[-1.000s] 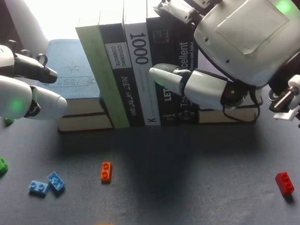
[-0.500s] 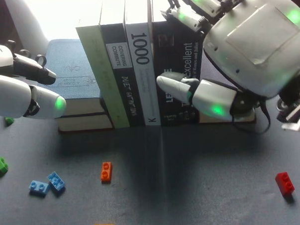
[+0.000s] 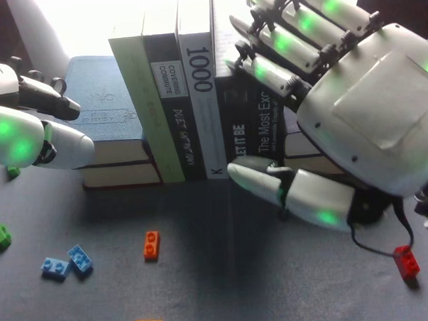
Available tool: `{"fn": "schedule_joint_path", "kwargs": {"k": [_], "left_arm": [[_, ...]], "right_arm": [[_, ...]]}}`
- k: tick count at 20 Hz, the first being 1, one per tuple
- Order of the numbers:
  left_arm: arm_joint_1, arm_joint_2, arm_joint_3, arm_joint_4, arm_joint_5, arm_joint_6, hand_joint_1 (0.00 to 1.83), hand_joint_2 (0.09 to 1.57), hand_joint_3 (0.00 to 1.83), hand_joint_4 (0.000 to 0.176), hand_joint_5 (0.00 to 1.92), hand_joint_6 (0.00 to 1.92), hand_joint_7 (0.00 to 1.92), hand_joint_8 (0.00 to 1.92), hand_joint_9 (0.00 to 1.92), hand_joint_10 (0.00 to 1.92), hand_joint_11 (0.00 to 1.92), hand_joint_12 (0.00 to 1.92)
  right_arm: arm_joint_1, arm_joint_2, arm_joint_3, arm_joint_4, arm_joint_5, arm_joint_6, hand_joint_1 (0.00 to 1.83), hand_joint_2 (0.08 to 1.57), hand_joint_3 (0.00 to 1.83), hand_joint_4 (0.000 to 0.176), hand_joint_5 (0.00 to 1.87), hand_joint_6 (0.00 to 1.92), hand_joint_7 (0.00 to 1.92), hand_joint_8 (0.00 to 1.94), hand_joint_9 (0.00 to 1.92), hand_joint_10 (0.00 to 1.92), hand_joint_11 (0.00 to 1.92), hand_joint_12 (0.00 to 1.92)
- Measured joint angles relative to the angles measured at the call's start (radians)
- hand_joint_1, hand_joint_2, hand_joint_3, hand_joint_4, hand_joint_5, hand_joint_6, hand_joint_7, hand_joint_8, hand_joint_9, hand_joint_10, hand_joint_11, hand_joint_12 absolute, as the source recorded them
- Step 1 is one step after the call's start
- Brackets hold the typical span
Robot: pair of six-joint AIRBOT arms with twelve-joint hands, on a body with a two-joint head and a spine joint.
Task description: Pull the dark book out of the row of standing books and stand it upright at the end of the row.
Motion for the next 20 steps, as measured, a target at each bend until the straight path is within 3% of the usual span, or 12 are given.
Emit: {"fn": "schedule_joint_path", "kwargs": {"k": [3,4,12,20], "left_arm": [[0.0,0.0,0.0,0.0,0.0,0.0,0.01,1.22,0.0,0.056,0.23,0.0,0.21,0.0,0.23,0.0,0.32,0.02],[0.0,0.0,0.0,0.0,0.0,0.0,0.0,1.22,0.0,0.066,0.23,0.0,0.21,0.0,0.22,0.0,0.32,0.02],[0.0,0.0,0.0,0.001,0.0,0.0,0.0,1.23,0.0,0.057,0.21,0.0,0.2,0.0,0.21,0.0,0.3,0.01],[0.0,0.0,0.002,0.001,0.001,0.0,0.0,1.23,0.0,0.063,0.23,0.0,0.2,0.0,0.22,0.0,0.33,0.02]], "right_arm": [[-0.01,0.025,-0.039,0.004,-0.01,-0.006,0.0,1.2,0.01,0.0,0.42,0.32,0.11,0.0,0.0,0.0,0.0,0.0],[-0.011,0.029,-0.049,0.004,-0.014,-0.013,0.0,1.21,0.01,0.0,0.42,0.32,0.11,0.0,0.0,0.0,0.0,0.0],[-0.024,0.059,-0.137,0.033,-0.032,-0.118,0.0,1.21,0.01,0.0,0.42,0.33,0.11,0.0,0.0,0.0,0.0,0.0],[-0.04,0.076,-0.193,0.053,-0.039,-0.161,0.0,1.21,0.01,0.0,0.43,0.34,0.13,0.01,0.0,0.0,0.0,0.0]]}}
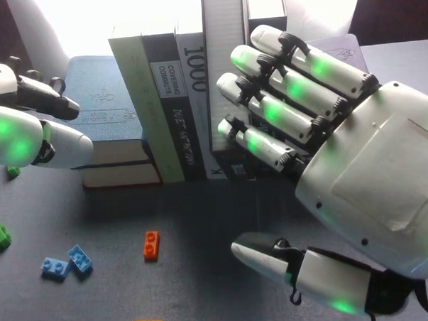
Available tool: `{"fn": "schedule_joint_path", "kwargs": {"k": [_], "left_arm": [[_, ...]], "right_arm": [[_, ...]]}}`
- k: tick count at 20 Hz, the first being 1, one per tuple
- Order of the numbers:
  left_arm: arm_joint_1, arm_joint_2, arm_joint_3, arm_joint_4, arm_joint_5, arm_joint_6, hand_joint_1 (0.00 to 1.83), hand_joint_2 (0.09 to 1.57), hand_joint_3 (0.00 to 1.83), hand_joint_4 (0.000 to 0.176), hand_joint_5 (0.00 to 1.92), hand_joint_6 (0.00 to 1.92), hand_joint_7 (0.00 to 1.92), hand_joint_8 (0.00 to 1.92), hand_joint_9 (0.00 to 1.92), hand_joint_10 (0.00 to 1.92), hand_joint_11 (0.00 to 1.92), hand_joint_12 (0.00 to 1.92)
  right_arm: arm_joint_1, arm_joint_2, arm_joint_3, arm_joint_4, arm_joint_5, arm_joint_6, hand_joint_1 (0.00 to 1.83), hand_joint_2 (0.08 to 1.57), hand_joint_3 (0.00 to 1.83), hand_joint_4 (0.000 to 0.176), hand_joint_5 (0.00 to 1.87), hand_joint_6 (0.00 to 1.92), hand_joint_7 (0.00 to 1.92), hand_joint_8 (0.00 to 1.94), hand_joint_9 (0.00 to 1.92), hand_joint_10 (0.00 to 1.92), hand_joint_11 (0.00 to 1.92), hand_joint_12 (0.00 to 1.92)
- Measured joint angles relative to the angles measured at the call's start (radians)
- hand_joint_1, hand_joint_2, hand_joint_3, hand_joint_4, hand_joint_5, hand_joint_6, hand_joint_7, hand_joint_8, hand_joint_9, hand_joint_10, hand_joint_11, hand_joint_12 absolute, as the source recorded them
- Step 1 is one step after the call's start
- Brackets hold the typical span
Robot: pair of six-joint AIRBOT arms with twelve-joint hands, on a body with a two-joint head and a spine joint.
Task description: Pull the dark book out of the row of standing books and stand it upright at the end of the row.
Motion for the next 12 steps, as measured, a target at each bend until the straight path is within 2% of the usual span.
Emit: {"fn": "schedule_joint_path", "kwargs": {"k": [6,7,11,12], "left_arm": [[0.0,0.0,0.0,0.0,0.0,0.0,0.03,1.22,0.0,0.066,0.25,0.01,0.22,0.01,0.24,0.01,0.33,0.01],[0.0,0.0,0.0,0.0,0.0,0.0,0.03,1.22,0.0,0.062,0.25,0.0,0.21,0.0,0.23,0.0,0.33,0.01],[0.0,0.0,0.0,-0.001,-0.001,0.0,0.02,1.22,0.0,0.07,0.25,0.0,0.22,0.0,0.24,0.0,0.33,0.01],[0.0,0.0,0.0,0.0,0.0,0.0,0.03,1.22,0.0,0.063,0.25,0.0,0.23,0.0,0.24,0.0,0.34,0.01]], "right_arm": [[-0.031,0.006,-0.015,-0.019,-0.014,-0.01,0.0,1.21,0.01,0.0,0.42,0.34,0.14,0.01,0.0,0.0,0.0,0.0],[-0.036,0.006,-0.015,-0.023,-0.011,-0.014,0.0,1.21,0.01,0.0,0.43,0.34,0.14,0.01,0.0,0.0,0.0,0.0],[-0.045,0.009,-0.018,-0.014,-0.022,-0.016,0.0,1.22,0.01,0.0,0.42,0.34,0.13,0.0,0.0,0.0,0.0,0.0],[-0.052,0.01,-0.019,-0.013,-0.026,-0.018,0.0,1.22,0.01,0.0,0.42,0.34,0.13,0.0,0.0,0.0,0.0,0.0]]}}
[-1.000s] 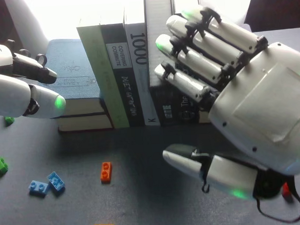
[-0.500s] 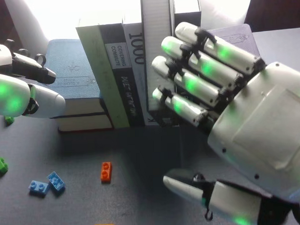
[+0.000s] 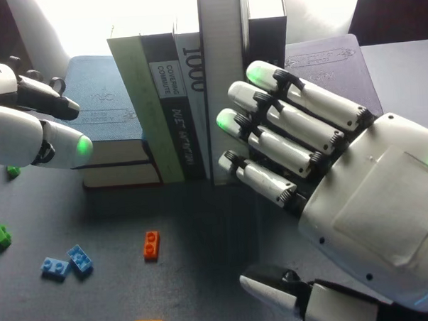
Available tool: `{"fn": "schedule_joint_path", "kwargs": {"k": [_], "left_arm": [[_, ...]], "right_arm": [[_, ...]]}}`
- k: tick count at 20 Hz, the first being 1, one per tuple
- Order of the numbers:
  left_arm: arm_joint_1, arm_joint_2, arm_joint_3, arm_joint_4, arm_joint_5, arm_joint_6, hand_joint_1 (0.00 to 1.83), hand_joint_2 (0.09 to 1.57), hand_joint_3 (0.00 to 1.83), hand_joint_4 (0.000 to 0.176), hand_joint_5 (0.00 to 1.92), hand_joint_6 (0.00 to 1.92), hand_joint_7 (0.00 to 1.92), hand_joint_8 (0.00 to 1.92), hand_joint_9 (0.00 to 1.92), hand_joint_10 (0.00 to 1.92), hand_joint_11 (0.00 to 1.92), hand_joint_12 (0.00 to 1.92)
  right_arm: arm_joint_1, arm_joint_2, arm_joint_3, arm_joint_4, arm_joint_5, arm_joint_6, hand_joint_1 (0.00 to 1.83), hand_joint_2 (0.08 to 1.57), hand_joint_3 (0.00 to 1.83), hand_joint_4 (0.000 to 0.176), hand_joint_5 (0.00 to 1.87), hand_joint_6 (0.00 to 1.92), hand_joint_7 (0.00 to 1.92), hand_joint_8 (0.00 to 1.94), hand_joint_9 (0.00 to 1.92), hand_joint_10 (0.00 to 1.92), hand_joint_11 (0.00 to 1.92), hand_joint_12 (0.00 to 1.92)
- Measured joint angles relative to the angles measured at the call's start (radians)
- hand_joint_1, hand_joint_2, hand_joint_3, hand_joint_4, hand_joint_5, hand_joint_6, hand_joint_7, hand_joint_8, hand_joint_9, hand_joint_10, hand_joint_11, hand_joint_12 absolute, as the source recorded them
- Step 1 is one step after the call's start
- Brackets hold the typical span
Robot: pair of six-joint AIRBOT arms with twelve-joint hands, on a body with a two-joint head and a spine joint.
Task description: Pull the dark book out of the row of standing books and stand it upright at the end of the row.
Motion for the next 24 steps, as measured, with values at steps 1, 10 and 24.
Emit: {"fn": "schedule_joint_path", "kwargs": {"k": [1,10,24], "left_arm": [[0.0,0.0,0.0,0.0,0.0,0.0,0.03,1.22,0.0,0.064,0.26,0.0,0.22,0.0,0.24,0.0,0.34,0.01],[0.0,0.0,0.0,0.0,0.0,0.0,0.03,1.23,0.0,0.058,0.24,0.01,0.21,0.01,0.23,0.0,0.32,0.01],[0.0,0.0,0.0,0.0,-0.001,0.0,0.0,1.24,0.0,0.063,0.24,0.0,0.2,0.0,0.23,0.0,0.32,0.01]], "right_arm": [[-0.004,0.0,-0.002,0.0,-0.003,-0.001,0.0,1.22,0.01,0.0,0.42,0.34,0.12,0.0,0.0,0.0,0.0,0.0],[-0.124,0.01,-0.01,0.002,-0.047,-0.007,0.0,1.22,0.0,0.0,0.43,0.34,0.15,0.01,0.0,0.0,0.0,0.0],[-0.251,-0.019,0.049,-0.024,-0.094,0.042,0.0,1.21,0.0,0.0,0.44,0.34,0.15,0.0,0.0,0.0,0.0,0.0]]}}
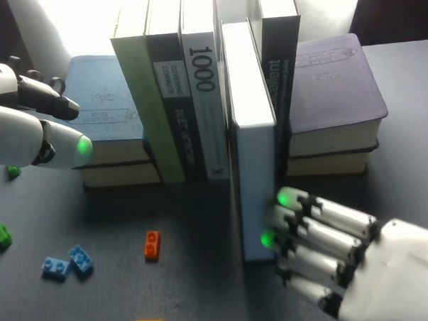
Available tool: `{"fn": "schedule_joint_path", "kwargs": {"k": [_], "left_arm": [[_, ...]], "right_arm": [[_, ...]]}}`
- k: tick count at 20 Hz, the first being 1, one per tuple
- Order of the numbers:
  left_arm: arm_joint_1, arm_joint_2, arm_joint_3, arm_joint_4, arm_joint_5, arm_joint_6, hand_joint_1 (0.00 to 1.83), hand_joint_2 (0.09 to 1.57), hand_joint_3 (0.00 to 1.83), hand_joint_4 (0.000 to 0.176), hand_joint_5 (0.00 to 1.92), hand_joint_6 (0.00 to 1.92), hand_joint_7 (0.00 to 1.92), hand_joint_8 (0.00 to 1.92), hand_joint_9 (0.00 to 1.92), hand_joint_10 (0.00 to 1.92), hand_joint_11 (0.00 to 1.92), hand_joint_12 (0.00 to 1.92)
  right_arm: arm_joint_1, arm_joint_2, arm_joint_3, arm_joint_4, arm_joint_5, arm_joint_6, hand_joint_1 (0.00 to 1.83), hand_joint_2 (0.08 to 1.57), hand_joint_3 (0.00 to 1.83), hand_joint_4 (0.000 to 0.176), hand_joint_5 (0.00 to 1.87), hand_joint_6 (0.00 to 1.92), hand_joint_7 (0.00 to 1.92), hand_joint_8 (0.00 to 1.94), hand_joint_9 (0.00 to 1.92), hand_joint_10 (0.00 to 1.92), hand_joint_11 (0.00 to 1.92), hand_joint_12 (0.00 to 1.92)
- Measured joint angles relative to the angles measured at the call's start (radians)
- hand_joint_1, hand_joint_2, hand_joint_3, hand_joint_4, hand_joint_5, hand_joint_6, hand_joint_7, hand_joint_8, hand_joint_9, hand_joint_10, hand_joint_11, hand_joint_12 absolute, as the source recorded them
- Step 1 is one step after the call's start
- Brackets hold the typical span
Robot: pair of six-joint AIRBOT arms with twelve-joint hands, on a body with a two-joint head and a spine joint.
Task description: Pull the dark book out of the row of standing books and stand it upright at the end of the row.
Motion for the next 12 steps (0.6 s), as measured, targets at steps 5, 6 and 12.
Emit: {"fn": "schedule_joint_path", "kwargs": {"k": [5,6,12], "left_arm": [[0.0,0.0,0.0,0.0,0.0,0.0,0.02,1.24,0.0,0.056,0.27,0.01,0.23,0.01,0.25,0.01,0.35,0.02],[0.0,0.0,0.0,0.0,0.0,0.0,0.02,1.24,0.0,0.06,0.27,0.01,0.24,0.01,0.26,0.01,0.35,0.01],[0.0,0.0,0.0,0.0,0.0,0.0,0.01,1.23,0.0,0.059,0.27,0.0,0.24,0.01,0.27,0.01,0.36,0.01]], "right_arm": [[-0.047,-0.002,0.01,-0.022,0.004,0.018,0.0,1.22,0.0,0.0,0.43,0.33,0.15,0.0,0.0,0.0,0.0,0.0],[-0.047,-0.002,0.01,-0.029,0.006,0.02,0.0,1.22,0.0,0.0,0.43,0.33,0.15,0.0,0.0,0.0,0.0,0.0],[-0.047,0.001,0.006,-0.028,0.023,0.015,0.0,1.22,0.0,0.0,0.43,0.33,0.15,0.0,0.0,0.0,0.0,0.0]]}}
